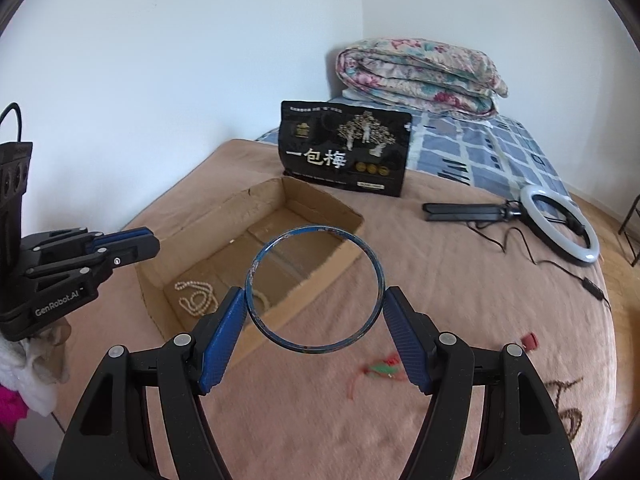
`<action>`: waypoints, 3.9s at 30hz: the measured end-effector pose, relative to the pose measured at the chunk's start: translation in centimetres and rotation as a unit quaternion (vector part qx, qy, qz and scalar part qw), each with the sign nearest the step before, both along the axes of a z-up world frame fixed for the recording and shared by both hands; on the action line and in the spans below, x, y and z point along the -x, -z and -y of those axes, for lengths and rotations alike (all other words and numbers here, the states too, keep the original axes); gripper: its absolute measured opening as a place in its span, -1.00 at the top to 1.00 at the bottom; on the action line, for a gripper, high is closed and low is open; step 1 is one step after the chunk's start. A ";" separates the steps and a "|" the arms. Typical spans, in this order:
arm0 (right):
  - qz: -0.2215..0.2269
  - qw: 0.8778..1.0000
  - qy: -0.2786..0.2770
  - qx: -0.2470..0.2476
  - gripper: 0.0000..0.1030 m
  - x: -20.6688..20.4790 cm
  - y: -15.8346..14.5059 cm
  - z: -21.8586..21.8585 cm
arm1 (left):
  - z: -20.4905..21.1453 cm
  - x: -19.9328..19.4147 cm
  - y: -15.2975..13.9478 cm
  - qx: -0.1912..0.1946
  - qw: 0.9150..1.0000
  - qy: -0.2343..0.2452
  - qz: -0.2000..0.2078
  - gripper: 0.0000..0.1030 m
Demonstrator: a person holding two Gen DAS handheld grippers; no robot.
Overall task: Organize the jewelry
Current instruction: 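Carry the pearl and blue bangle over the cardboard box with both tools, then open both tools to drop the pearl and bangle into the box, then move both open tools back toward the red string charm and remaining pearl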
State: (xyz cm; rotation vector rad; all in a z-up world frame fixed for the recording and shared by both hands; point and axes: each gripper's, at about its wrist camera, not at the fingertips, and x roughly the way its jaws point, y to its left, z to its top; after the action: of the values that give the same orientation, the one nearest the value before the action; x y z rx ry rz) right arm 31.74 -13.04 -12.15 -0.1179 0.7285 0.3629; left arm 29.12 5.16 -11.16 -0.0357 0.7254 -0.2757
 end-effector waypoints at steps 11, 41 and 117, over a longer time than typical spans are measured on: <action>-0.008 1.000 -0.020 0.004 -0.36 -2.8 1.6 -3.6 | -1.3 -1.8 1.4 0.003 1.000 -0.016 -0.009 0.87; -0.034 0.999 -0.008 -0.008 -0.46 -6.1 4.3 -5.3 | -2.0 -3.1 3.4 -0.019 0.999 -0.039 -0.016 0.50; -0.012 0.974 0.221 -0.035 -0.56 6.5 1.8 26.4 | 18.0 -1.2 6.7 -0.008 0.993 0.101 -0.067 0.08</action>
State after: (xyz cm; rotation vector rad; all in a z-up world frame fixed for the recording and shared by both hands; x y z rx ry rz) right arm 25.24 -39.46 -13.94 0.1156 0.7429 -0.0371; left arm 30.33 -12.81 -17.81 0.0358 0.8669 -0.4640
